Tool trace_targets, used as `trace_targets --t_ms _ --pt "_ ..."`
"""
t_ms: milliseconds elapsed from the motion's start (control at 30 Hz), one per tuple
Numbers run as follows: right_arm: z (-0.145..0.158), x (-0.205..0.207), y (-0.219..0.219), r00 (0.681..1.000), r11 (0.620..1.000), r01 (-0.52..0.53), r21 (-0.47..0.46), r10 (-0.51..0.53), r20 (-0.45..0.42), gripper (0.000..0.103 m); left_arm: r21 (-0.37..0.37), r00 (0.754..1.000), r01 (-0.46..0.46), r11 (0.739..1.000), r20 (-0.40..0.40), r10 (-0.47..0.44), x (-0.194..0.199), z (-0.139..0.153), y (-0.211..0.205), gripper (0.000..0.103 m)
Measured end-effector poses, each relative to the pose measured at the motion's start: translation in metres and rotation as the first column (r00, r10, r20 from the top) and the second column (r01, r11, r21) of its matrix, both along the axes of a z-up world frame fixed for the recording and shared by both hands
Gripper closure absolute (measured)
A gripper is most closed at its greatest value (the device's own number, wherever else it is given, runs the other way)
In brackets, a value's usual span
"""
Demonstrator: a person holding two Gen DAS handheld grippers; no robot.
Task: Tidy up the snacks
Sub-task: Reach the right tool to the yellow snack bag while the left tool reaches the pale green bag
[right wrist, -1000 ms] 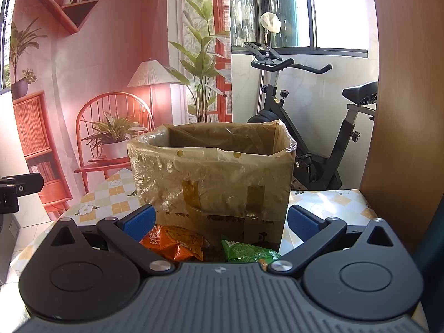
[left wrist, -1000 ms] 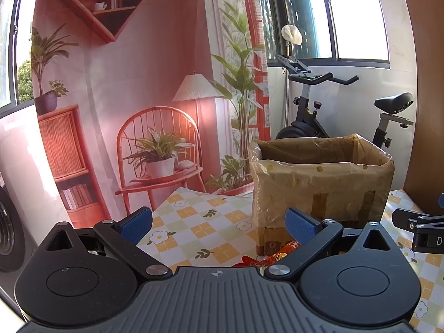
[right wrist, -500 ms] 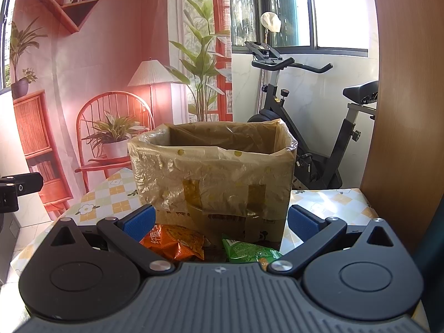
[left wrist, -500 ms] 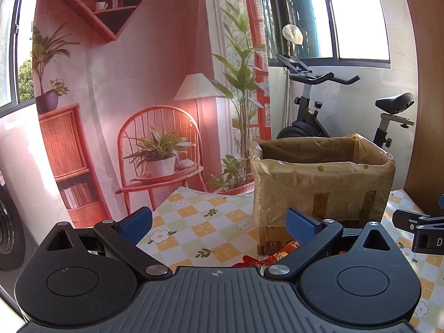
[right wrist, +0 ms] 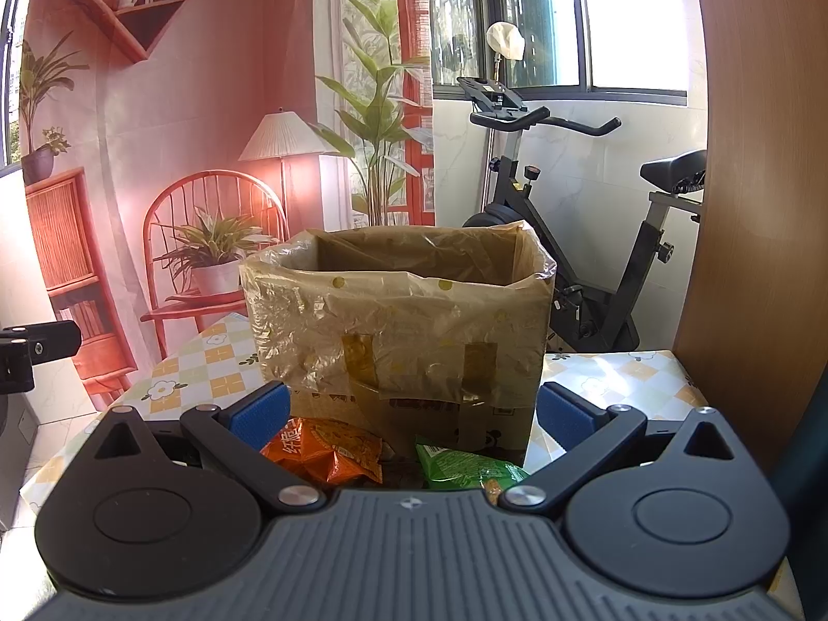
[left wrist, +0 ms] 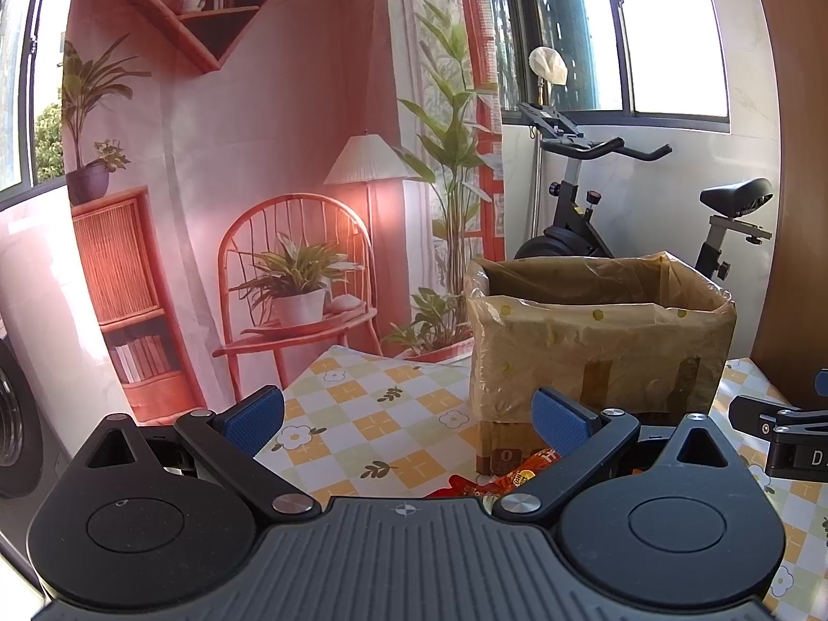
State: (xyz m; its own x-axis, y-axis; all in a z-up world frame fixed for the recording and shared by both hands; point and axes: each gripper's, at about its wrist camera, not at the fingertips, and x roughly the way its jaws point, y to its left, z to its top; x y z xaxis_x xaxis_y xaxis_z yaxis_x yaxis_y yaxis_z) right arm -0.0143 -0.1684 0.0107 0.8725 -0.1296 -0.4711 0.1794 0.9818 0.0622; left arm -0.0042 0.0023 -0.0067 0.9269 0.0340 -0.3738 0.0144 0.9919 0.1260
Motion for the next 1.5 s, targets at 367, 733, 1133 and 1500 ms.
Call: trace_targets --t_ms 367,733,1133,1500 --pt "-0.019 -0.008 0.003 0.998 0.999 -0.039 0.023 0.038 0.042 0.0 -0.069 0.999 -0.002 0.998 -0.046 -0.001 0.005 -0.015 0.012 0.0" --pt "-0.075 -0.015 0.015 0.998 0.998 -0.066 -0.004 0.066 0.01 0.0 -0.034 0.994 -0.029 0.999 -0.107 0.025 0.02 -0.057 0.017 0.001" --pt "-0.133 -0.02 0.011 0.984 0.998 0.01 0.069 0.003 -0.176 0.003 0.009 0.99 0.011 1.0 -0.142 -0.01 0.031 -0.087 0.004 0.012" --pt "-0.162 -0.007 0.004 0.961 0.992 0.032 0.12 0.002 -0.276 0.005 -0.016 0.98 0.027 0.999 -0.198 -0.03 0.047 -0.104 0.007 0.016"
